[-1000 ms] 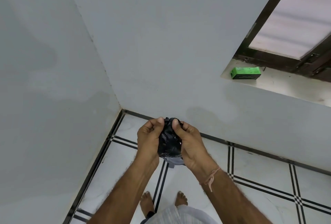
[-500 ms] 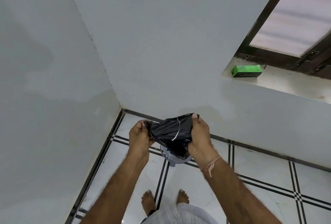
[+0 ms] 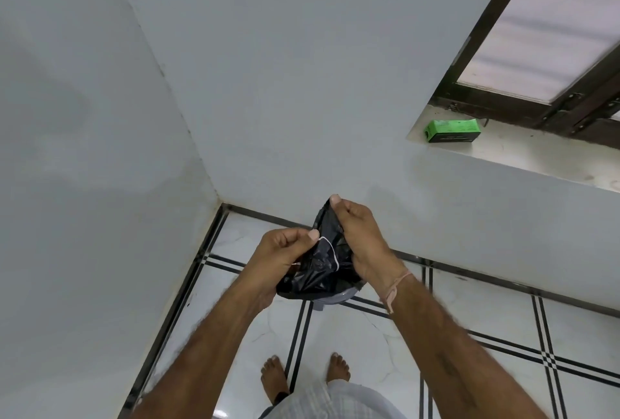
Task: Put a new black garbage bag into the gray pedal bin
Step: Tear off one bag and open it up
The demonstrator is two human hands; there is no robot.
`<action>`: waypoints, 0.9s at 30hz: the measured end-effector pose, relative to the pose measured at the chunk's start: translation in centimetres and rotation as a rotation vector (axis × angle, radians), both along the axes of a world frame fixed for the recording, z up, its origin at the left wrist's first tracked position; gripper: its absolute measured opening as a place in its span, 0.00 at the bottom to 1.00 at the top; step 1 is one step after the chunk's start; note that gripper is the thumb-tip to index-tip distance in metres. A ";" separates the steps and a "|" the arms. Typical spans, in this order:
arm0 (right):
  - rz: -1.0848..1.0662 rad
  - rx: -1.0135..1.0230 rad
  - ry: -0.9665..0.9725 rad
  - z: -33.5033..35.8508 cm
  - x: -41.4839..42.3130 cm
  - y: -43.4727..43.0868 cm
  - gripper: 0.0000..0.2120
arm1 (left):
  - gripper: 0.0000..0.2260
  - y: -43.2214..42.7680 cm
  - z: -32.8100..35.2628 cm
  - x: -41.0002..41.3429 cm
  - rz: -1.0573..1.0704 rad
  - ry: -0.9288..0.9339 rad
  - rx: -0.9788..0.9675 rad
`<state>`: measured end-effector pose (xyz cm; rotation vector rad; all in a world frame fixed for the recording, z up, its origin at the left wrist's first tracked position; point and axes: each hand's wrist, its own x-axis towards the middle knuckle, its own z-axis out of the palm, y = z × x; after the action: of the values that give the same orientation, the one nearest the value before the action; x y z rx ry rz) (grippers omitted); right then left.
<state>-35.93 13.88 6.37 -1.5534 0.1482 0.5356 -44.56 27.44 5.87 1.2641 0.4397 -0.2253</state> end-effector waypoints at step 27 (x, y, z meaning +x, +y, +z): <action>-0.035 0.132 0.004 -1.0 -4.7 -0.6 0.07 | 0.14 -2.8 -2.3 -0.3 0.331 0.103 -0.286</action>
<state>-40.68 13.28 5.36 -1.4192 0.1405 0.5106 -44.86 24.60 3.55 0.8871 0.6727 -0.0681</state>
